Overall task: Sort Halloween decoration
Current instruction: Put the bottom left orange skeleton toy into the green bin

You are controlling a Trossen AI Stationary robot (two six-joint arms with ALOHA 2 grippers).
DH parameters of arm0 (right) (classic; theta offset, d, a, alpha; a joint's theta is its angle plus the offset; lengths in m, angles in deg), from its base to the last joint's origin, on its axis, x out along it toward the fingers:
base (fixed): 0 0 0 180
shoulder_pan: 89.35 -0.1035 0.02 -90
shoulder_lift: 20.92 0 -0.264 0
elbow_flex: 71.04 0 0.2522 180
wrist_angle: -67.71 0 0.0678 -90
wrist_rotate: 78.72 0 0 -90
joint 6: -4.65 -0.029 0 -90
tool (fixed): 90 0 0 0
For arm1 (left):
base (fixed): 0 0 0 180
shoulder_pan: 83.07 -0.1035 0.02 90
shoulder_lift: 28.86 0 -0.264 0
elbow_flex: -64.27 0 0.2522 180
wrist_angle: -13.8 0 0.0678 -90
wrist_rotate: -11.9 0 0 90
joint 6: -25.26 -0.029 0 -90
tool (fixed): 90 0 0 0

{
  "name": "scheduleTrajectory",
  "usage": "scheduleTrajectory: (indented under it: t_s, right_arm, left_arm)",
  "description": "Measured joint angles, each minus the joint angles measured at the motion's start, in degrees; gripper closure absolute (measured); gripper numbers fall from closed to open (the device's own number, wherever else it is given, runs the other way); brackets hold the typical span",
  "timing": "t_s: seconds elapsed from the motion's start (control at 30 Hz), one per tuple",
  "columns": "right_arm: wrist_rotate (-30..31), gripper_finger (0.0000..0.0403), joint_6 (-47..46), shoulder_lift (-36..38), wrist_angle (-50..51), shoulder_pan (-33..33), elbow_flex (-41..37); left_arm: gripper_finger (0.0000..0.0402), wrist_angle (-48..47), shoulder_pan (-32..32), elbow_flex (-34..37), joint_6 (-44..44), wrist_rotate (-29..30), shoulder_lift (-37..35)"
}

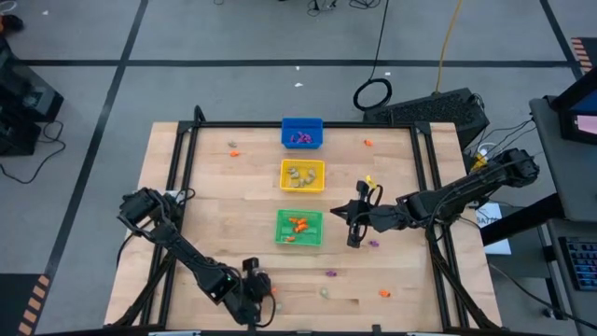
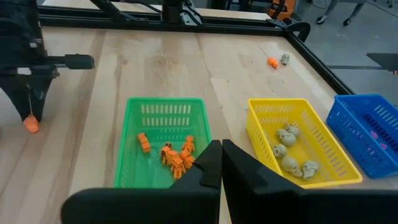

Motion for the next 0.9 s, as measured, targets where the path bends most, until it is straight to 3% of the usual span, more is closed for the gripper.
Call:
scheduleTrajectory:
  t_s: [0.2,0.4,0.67,0.9]
  right_arm:
    - [0.0,0.0403,0.0,0.0,0.0,0.0,0.0]
    - [0.0,0.0403,0.0,0.0,0.0,0.0,0.0]
    - [0.0,0.0403,0.0,0.0,0.0,0.0,0.0]
    - [0.0,0.0403,0.0,0.0,0.1,0.0,0.0]
  left_arm:
    - [0.0394,-2.4,-1.3,0.2,-2.1,0.6,-1.6]
    - [0.0398,-4.4,-5.9,0.4,-7.5,4.1,-8.4]
    - [0.0399,-6.1,-16.7,0.3,-14.4,4.9,-14.6]
    - [0.04,-4.8,-29.6,0.3,-21.6,-2.1,-13.5]
